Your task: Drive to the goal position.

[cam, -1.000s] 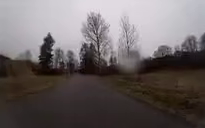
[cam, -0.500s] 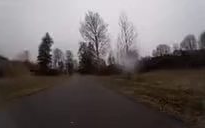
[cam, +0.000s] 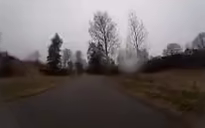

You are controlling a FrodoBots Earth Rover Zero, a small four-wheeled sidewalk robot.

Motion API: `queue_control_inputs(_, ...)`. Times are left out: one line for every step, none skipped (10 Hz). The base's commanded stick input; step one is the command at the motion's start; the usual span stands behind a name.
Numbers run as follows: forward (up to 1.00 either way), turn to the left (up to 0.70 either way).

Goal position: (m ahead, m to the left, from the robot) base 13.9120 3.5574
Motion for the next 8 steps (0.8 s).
queue_control_inputs(0.7,0.29)
queue_control_inputs(0.7,0.0)
queue_control_inputs(0.7,0.0)
queue_control_inputs(0.7,0.0)
queue_control_inputs(0.7,0.0)
queue_control_inputs(0.7,0.0)
queue_control_inputs(0.7,0.0)
queue_control_inputs(0.7,0.0)
